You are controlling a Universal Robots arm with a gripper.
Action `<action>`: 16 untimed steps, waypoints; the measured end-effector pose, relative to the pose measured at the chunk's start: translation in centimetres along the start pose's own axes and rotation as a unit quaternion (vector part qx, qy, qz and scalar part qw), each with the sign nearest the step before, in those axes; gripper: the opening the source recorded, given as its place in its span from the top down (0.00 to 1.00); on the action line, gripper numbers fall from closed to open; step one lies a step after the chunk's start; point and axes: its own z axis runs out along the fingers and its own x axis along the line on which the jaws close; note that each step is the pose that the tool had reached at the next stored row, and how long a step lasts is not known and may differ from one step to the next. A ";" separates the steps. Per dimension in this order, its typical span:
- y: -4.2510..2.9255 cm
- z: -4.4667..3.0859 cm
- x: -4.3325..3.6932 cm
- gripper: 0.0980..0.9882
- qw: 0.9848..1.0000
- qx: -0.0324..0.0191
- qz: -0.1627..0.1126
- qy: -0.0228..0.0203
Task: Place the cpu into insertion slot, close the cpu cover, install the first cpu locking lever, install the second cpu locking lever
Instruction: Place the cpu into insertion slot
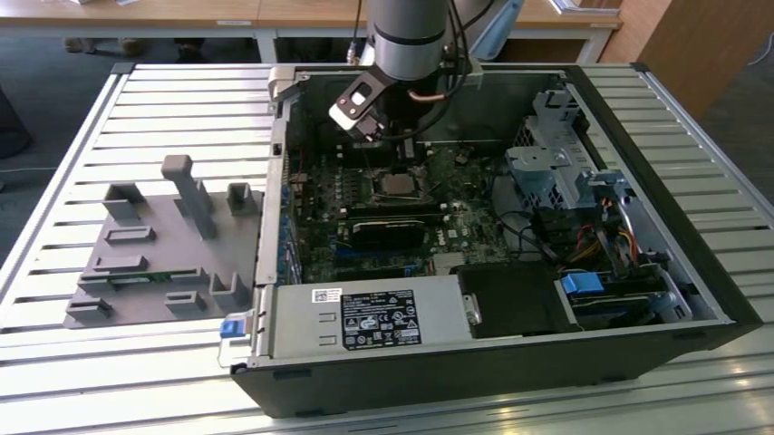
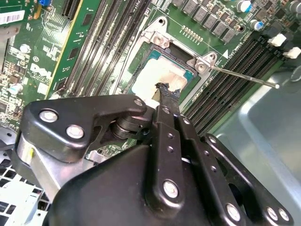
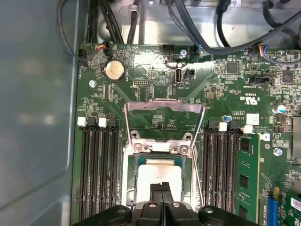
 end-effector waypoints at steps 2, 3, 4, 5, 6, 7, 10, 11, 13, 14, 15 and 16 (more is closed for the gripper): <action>0.01 -0.26 0.01 0.99 1.000 0.000 0.000 0.000; 0.02 -0.42 0.01 0.99 1.000 0.000 0.000 0.000; 0.02 -0.59 0.02 0.99 1.000 0.000 0.000 0.000; 0.03 -0.80 0.02 0.99 1.000 0.000 0.000 0.000; 0.04 -1.04 0.03 0.99 1.000 0.000 0.000 0.000; 0.05 -1.30 0.04 0.99 1.000 0.000 0.000 0.000; 0.07 -1.87 0.06 0.99 1.000 0.000 0.000 0.000; 0.07 -1.94 0.06 0.99 1.000 0.000 0.000 0.000; 0.07 -1.93 0.06 0.99 1.000 0.000 0.000 0.000; 0.07 -1.94 0.06 0.99 1.000 0.000 0.000 0.000; 0.07 -1.94 0.06 0.99 1.000 0.000 0.000 0.000; 0.07 -1.94 0.06 0.99 1.000 0.000 0.000 0.000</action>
